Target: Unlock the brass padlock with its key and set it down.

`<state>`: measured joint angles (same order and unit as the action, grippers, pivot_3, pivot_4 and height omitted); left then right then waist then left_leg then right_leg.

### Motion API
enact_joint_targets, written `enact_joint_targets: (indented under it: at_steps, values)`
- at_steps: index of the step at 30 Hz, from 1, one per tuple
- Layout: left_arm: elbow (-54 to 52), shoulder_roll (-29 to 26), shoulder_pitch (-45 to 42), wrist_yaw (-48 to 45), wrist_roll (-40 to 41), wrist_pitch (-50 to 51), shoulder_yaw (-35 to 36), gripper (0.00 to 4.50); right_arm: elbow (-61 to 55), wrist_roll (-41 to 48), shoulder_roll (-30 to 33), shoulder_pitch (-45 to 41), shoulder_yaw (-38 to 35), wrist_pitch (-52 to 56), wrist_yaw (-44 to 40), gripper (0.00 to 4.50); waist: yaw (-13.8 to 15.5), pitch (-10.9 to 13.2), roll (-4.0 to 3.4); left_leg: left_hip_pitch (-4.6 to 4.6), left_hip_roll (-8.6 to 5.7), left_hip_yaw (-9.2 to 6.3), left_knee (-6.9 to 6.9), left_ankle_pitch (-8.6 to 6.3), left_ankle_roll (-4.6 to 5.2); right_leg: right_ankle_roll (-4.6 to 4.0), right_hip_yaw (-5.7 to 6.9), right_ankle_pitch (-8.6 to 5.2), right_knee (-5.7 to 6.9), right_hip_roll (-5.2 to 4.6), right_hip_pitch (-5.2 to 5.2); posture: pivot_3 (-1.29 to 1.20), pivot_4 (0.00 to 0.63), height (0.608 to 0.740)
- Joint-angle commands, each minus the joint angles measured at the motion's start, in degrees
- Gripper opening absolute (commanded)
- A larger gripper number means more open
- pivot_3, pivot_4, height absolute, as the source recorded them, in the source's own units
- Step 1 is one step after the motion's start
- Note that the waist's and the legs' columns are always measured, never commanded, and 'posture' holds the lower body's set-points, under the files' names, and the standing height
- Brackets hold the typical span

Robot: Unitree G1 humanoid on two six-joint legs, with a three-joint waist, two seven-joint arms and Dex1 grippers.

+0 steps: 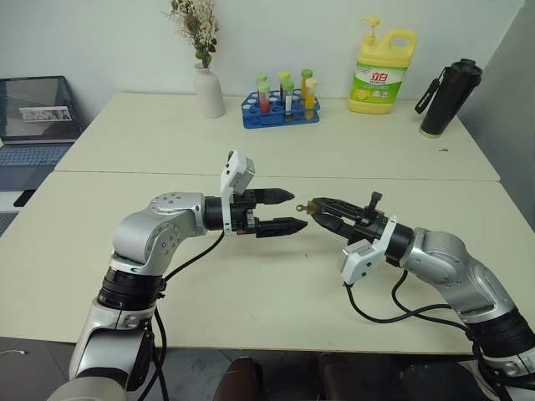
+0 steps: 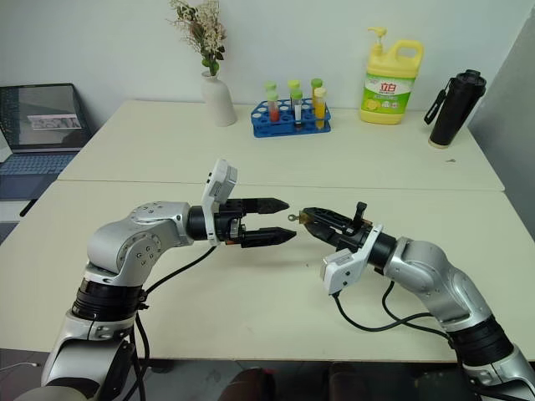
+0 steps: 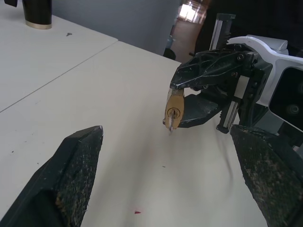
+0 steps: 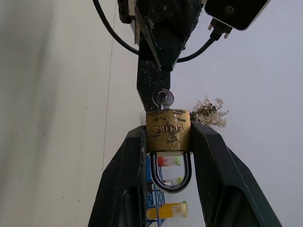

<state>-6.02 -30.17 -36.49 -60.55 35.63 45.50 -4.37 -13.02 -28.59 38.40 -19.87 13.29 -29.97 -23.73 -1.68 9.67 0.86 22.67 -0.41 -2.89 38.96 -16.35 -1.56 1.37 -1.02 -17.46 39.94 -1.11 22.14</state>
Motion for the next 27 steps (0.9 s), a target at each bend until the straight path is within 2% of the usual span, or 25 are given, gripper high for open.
enact_joint_targets:
  at_steps: [1, 5, 14, 15, 27]
  values:
    - [0.1, 0.0, -2.0, -0.8, 0.5, -0.9, 0.5, 4.11, -1.6, 0.0, -0.5, -0.3, -1.2, -0.1, 0.2, 0.94, 0.0, 0.0, 0.00, 0.00, 0.00, 0.00, 0.00, 0.00, 0.00, 0.00, 0.00, 0.00, 0.00, 0.00, 0.00, 0.00, 0.150, 0.740]
    - [0.3, 0.2, -2.2, -1.3, 0.7, -0.8, 0.3, 3.02, -2.3, 0.0, -0.8, -0.1, -1.2, 0.2, -0.2, 0.94, 0.0, 0.0, 0.00, -0.01, 0.00, 0.00, 0.00, 0.01, -0.01, 0.00, -0.01, 0.00, 0.00, 0.00, 0.00, 0.00, 0.150, 0.740]
    - [0.3, 0.4, -2.2, -1.7, 0.4, -1.1, 0.1, 0.21, -3.0, 0.7, -1.1, 0.1, -1.2, 0.9, -1.2, 0.94, 0.0, 0.0, 0.00, 0.00, 0.00, 0.00, 0.00, 0.01, -0.01, 0.00, -0.01, 0.00, 0.00, 0.00, 0.00, 0.00, 0.150, 0.740]
    - [0.2, 0.4, -2.1, -1.7, 0.5, -1.1, 0.1, 0.01, -3.1, 0.8, -1.1, 0.1, -1.2, 0.9, -1.3, 0.94, 0.0, 0.0, 0.00, 0.00, 0.00, 0.00, 0.00, 0.01, -0.01, 0.00, -0.01, 0.00, 0.00, 0.00, 0.00, 0.00, 0.150, 0.740]
    - [-0.4, 0.0, -0.8, -2.3, -0.7, -2.9, -1.1, 0.00, -2.4, 1.8, -1.6, -1.1, -1.2, -0.3, -1.8, 0.94, 0.0, 0.0, 0.00, 0.00, 0.00, 0.00, 0.00, 0.01, -0.01, 0.00, -0.01, 0.00, 0.00, 0.00, 0.00, 0.00, 0.150, 0.740]
